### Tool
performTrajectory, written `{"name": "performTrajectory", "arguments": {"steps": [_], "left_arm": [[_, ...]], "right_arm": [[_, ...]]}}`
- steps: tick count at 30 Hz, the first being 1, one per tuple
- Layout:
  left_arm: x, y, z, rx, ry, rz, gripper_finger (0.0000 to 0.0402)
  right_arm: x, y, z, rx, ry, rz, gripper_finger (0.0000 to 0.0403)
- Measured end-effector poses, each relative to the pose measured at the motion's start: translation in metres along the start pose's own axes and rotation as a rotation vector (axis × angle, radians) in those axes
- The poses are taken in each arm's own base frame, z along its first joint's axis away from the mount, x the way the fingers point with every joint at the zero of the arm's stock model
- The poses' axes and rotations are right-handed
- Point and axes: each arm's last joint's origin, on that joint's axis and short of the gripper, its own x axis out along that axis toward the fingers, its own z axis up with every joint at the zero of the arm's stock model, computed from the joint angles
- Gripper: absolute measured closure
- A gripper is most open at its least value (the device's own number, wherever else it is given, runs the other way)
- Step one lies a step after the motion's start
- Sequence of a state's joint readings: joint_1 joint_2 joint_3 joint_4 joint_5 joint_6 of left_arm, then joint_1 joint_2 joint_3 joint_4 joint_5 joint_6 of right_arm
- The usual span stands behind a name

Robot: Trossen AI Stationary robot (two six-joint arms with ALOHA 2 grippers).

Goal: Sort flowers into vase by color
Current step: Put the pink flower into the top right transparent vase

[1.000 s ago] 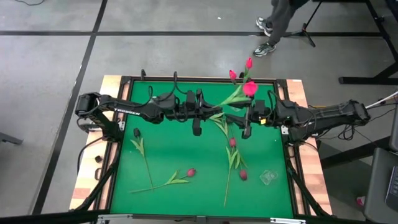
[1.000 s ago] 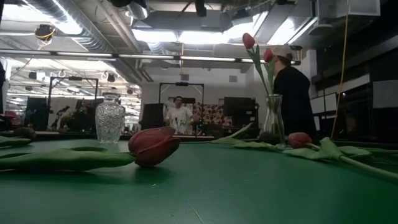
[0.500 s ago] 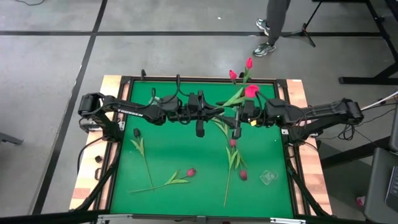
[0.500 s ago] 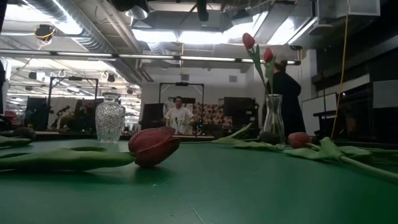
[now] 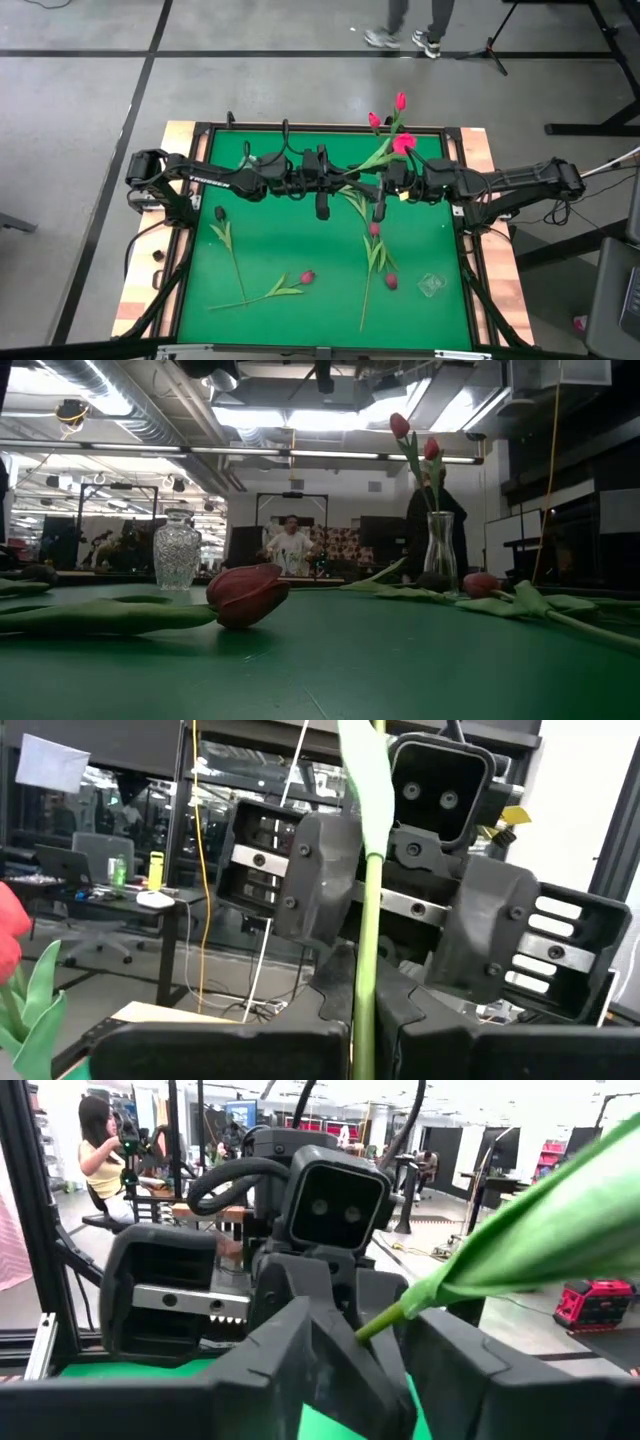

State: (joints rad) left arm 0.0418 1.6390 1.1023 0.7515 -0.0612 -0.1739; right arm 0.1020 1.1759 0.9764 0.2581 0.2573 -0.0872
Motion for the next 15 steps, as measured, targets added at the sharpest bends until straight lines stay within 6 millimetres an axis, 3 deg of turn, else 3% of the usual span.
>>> {"name": "performTrajectory", "arguments": {"steps": [15], "left_arm": [[0.0000, 0.0008, -0.0023, 0.000, 0.025, 0.005, 0.0401]], "right_arm": [[-0.0003, -0.0013, -0.0023, -0.006, 0.027, -0.051, 0.0394]]}}
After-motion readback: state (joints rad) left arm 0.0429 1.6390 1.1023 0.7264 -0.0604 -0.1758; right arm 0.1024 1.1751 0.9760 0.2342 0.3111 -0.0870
